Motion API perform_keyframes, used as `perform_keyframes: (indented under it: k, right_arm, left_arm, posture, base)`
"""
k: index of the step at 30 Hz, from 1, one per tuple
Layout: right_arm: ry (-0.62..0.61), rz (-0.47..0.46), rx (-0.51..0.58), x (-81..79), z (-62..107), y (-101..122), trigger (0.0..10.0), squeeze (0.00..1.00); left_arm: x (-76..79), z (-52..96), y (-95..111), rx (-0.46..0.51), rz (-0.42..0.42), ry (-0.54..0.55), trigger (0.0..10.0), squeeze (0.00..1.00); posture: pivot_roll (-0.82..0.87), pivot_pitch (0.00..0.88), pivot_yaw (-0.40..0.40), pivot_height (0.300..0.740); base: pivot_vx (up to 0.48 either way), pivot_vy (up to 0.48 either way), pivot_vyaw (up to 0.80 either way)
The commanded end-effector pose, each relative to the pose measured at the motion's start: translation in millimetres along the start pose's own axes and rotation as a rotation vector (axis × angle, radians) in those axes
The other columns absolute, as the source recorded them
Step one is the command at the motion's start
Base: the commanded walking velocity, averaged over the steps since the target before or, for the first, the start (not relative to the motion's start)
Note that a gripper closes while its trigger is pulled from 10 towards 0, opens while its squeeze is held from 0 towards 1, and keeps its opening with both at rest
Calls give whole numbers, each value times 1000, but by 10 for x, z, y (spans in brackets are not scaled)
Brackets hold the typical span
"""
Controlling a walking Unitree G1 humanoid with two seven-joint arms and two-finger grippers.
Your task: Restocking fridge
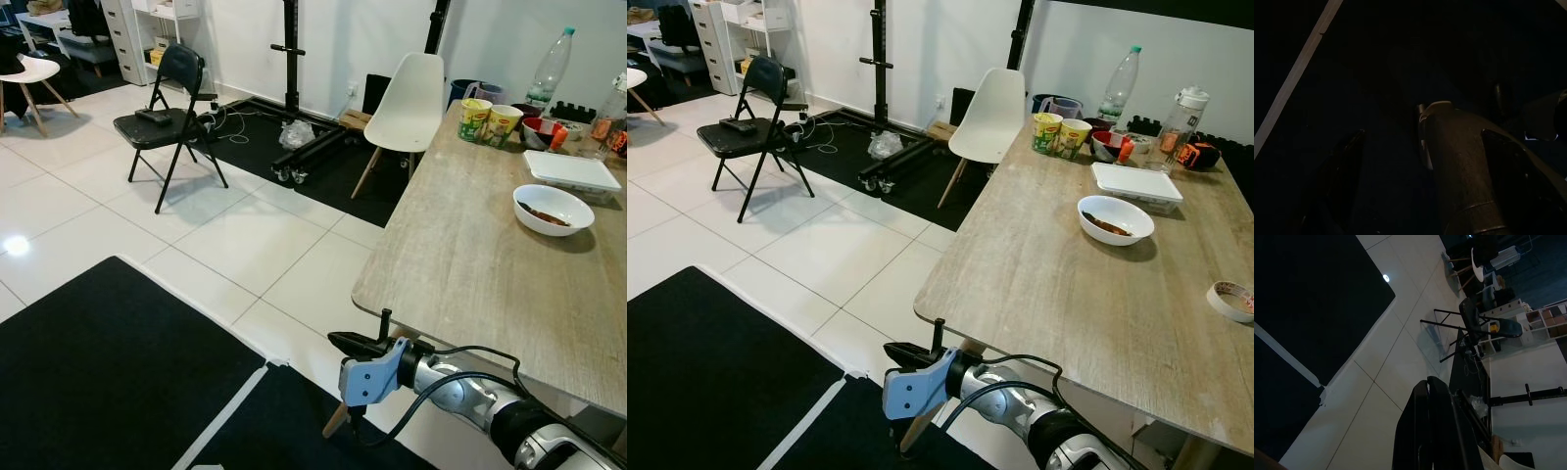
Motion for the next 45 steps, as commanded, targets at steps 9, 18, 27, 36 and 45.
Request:
perform_keyframes:
  k: [9, 18, 27, 36, 45]
  right_arm:
    - [13, -3, 11, -8, -16, 23, 10000, 0]
    - [8, -7, 9, -7, -35, 27, 10000, 0]
    - [1, -12, 9, 7, -31, 28, 10000, 0]
    - [-3, -14, 11, 17, -40, 37, 10000, 0]
    - [32, -19, -6, -34, -10, -9, 10000, 0]
  left_arm:
    - [275, 44, -313, -90, 33, -68, 10000, 0]
    - [234, 45, -305, -88, 24, -65, 10000, 0]
    - [222, 47, -307, -88, 28, -63, 10000, 0]
    - [235, 50, -314, -88, 32, -71, 10000, 0]
    - [290, 43, -294, -79, 45, -83, 10000, 0]
  posture:
    - [-41, 0, -60, 740]
    - [-49, 0, -50, 740]
    - [-54, 0, -49, 740]
    - [-58, 0, -47, 740]
    - [-53, 0, -63, 740]
  base:
    - [0, 0, 0]
    - [0, 0, 0]
    - [0, 0, 0]
    - [0, 0, 0]
    - [0, 0, 0]
Point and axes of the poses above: a point about 5 cm out from each wrist's last joint towards the gripper, its own z axis pointing back from the gripper into the wrist, its own y axis along the axis of the wrist's last joint, x = y × z, the point moved 6 cm from there along -z, pointing out of the wrist towards the gripper, and after that the axes turned 10 degrees about -z, right-handed, at the moved point
